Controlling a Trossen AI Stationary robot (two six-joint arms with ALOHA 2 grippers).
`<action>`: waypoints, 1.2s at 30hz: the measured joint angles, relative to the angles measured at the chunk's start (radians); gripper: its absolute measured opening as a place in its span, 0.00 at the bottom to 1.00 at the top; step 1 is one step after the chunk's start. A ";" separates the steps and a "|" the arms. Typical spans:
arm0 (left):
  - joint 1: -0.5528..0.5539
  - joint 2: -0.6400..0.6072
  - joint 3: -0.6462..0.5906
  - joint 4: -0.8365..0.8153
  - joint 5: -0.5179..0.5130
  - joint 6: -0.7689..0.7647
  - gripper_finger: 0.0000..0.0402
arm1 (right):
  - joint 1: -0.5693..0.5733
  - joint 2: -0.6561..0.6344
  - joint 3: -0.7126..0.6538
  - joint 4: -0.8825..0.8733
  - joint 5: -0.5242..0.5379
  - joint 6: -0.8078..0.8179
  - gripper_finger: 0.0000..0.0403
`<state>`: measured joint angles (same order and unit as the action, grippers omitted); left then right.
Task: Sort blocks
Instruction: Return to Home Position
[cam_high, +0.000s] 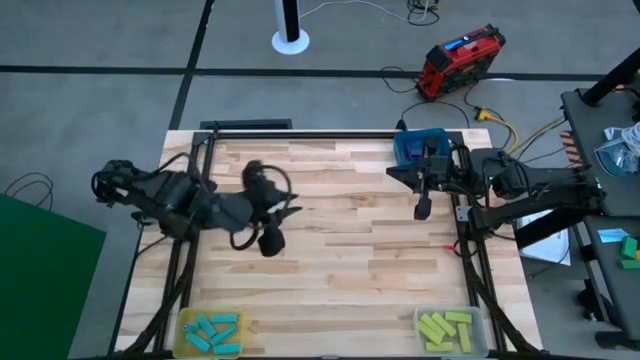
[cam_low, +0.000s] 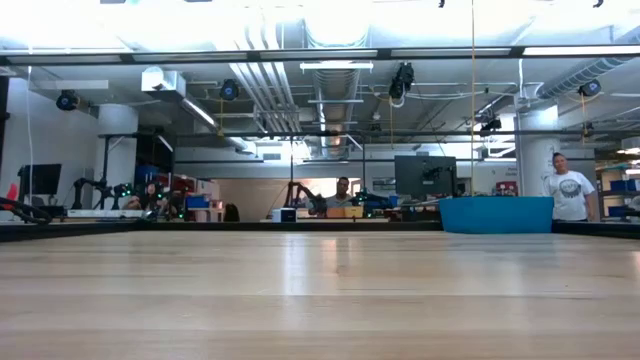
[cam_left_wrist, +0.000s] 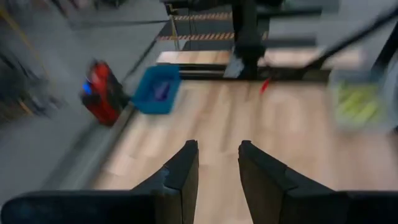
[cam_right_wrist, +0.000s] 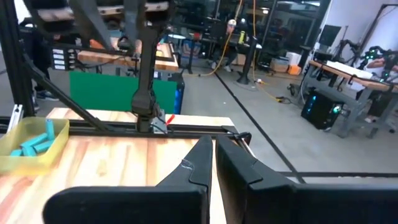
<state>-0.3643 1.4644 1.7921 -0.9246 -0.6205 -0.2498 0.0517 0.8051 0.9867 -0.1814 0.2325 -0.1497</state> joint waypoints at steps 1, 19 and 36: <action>0.014 0.006 0.012 -0.012 0.005 0.087 0.23 | 0.000 0.000 0.000 0.000 0.000 0.000 0.03; 0.270 -0.042 0.024 0.356 0.672 0.403 0.23 | -0.045 -0.116 0.000 0.002 -0.316 0.023 0.03; 0.543 -0.214 -0.479 1.090 1.163 0.269 0.23 | -0.090 -0.154 -0.067 0.124 -0.343 0.067 0.03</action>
<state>0.1789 1.2506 1.3133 0.1659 0.5429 0.0197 -0.0384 0.6509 0.9201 -0.0570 -0.1103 -0.0826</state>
